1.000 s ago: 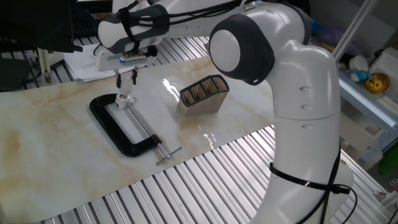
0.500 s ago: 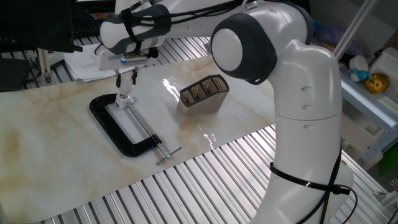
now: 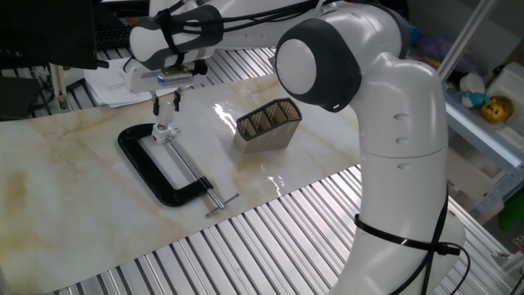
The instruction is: Install the light bulb by rotating it
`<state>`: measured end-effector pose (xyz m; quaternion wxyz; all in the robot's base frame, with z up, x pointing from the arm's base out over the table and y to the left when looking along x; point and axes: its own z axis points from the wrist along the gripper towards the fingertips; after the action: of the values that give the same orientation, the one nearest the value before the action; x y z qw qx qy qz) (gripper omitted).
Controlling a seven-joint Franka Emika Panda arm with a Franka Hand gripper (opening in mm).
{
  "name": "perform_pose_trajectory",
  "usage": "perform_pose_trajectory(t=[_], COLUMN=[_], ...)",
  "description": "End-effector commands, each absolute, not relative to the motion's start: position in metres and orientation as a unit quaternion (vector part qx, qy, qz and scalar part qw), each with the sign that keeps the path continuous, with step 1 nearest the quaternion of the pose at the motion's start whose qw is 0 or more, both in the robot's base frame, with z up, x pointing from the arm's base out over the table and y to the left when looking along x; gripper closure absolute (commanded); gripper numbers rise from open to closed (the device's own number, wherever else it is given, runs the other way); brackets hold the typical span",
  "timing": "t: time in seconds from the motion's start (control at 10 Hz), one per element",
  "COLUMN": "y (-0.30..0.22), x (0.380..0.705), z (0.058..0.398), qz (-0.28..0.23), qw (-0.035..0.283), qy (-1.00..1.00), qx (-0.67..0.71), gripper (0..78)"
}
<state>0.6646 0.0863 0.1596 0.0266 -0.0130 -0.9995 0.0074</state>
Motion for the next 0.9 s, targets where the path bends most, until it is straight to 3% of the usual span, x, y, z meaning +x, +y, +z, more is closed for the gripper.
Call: perform_pose_trajectory(t=[0.1, 0.9], y=[0.0860, 0.0920], x=[0.6654, 0.6749], z=[0.1611, 0.1552], qz=[0.010, 0.008], qw=[0.022, 0.023], qy=[-1.000, -1.000], qx=[-0.013, -0.015], gripper=[76.4, 76.4])
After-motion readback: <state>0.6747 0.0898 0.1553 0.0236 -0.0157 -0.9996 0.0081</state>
